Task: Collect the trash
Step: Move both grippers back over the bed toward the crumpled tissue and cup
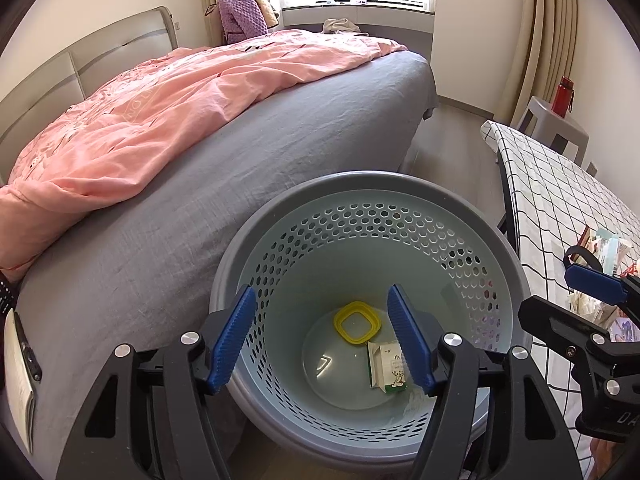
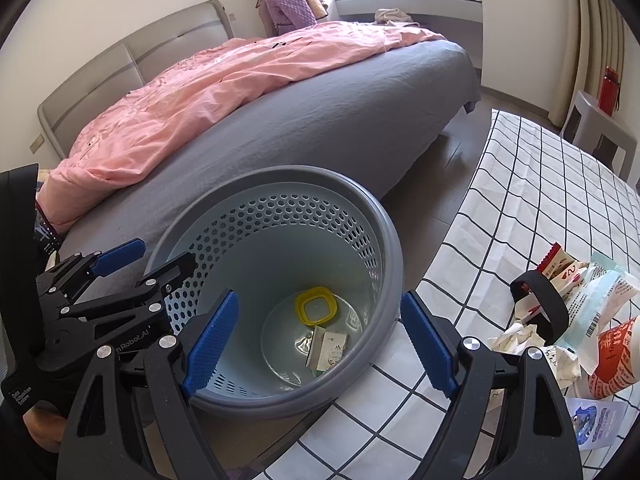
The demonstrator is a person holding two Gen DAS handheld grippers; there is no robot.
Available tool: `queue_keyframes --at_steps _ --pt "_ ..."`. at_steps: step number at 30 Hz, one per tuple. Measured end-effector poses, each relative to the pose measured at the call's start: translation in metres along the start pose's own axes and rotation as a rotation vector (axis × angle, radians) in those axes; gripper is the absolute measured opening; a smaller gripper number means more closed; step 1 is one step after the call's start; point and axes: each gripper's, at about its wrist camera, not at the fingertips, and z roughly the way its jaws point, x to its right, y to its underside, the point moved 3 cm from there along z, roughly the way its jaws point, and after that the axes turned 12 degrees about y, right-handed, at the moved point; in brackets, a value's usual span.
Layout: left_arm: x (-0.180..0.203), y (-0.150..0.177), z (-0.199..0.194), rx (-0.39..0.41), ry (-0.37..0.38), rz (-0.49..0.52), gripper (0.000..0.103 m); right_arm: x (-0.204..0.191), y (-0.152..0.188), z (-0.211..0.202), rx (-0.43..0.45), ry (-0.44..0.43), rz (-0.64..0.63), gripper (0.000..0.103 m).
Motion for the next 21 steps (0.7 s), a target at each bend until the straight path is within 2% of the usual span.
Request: queue_keyframes --at_steps 11,21 --pt "-0.001 0.001 -0.002 0.001 0.002 -0.002 0.066 0.002 0.005 -0.006 0.001 0.006 0.013 0.082" --pt "0.004 0.004 -0.013 0.012 0.017 0.006 0.071 0.016 0.016 -0.015 -0.007 0.027 0.066 0.082"
